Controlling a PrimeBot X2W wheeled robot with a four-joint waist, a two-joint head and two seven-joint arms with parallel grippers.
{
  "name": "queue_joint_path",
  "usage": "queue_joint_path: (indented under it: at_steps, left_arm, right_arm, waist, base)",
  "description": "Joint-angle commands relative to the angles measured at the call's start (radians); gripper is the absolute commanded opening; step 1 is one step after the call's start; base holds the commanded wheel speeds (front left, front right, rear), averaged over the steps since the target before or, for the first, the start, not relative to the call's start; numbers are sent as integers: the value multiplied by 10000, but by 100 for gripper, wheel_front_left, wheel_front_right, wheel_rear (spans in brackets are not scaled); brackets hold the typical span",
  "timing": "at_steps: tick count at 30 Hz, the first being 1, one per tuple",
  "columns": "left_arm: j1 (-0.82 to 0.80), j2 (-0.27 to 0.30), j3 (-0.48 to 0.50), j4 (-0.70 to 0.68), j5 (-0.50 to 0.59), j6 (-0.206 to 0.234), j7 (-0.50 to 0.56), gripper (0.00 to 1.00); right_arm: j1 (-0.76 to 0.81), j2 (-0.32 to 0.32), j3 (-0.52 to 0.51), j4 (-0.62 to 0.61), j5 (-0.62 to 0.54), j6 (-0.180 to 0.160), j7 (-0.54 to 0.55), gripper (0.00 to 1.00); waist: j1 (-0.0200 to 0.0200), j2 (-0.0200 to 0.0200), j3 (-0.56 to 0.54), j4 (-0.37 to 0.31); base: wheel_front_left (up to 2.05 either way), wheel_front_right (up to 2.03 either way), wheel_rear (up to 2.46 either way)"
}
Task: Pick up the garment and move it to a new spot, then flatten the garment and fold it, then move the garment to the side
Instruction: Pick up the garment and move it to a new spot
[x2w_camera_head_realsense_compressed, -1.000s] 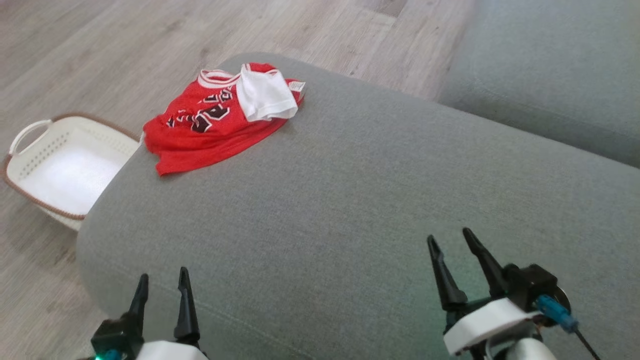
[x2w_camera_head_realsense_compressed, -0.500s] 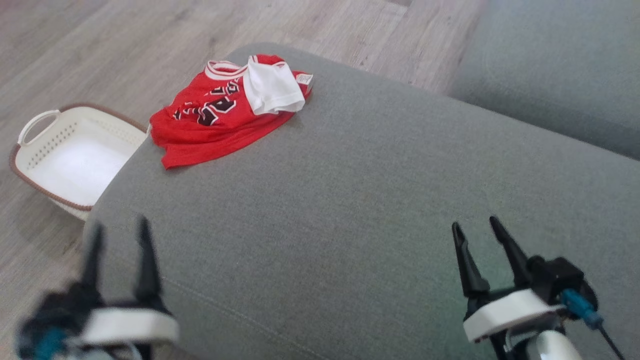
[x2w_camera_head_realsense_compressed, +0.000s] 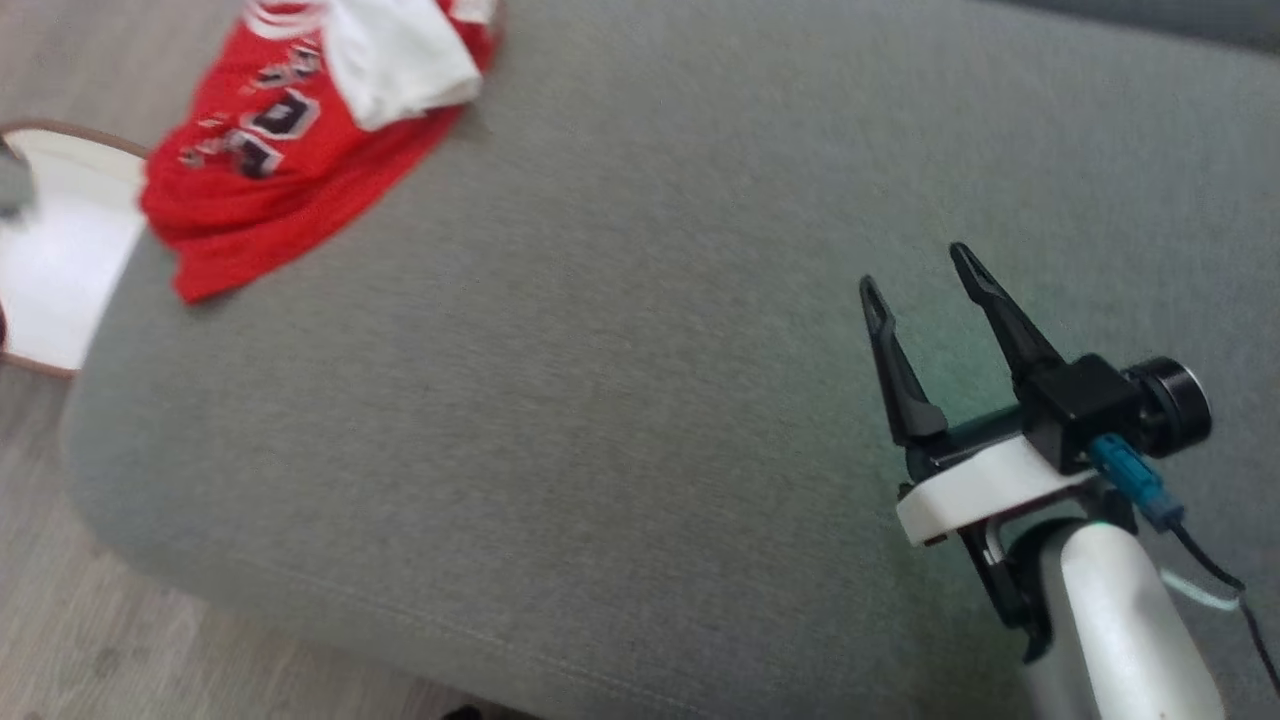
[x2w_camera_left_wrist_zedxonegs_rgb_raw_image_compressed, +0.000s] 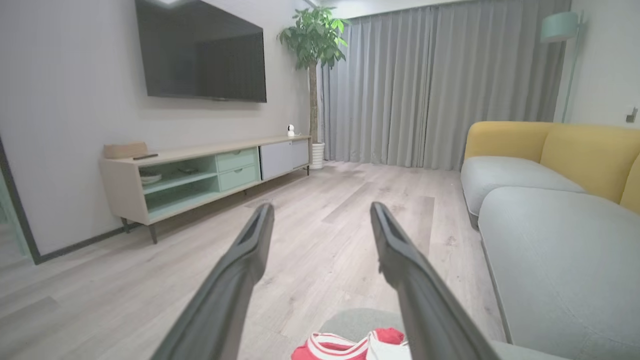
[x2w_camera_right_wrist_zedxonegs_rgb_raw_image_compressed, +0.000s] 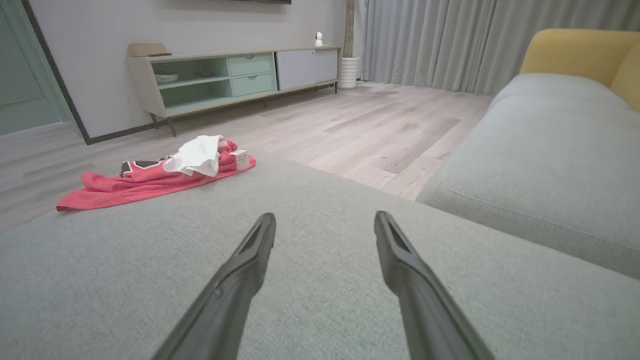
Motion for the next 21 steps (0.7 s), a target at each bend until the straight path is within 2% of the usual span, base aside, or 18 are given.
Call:
queue_joint_path:
  at_steps: [1, 5, 10, 17, 21]
  left_arm:
    - [-747, 224, 509, 214, -341, -74, 205, 100]
    - [-2070, -127, 203, 2299, -521, -518, 710, 100]
    - [-2818, -560, -256, 4209, -464, -950, 957, 100]
    - [-3197, -1165, -617, 6078, -804, -1680, 1509, 100]
    - [-3405, -1395, -652, 6787, -880, -1877, 1421, 100]
  right_arm:
    - [-343, -22, 306, -459, -64, 67, 35, 100]
    - [-472, -22, 547, -768, -297, 67, 316, 100]
    - [-496, -22, 434, -1320, -681, 67, 612, 100]
    - [-356, -22, 198, -1807, -851, 67, 723, 100]
    - [-299, -22, 161, -1837, -808, 67, 689, 100]
  waist:
    - [-3, 0, 1163, -1043]
    - [-3, 0, 1835, -1520]
    - [-3, 0, 2683, -1814]
    - [-3, 0, 3430, -1860]
    - [-3, 0, 3555, -1848]
  base:
    - [0, 0, 0]
    - [0, 0, 0]
    - [0, 0, 0]
    - [0, 0, 0]
    - [0, 0, 0]
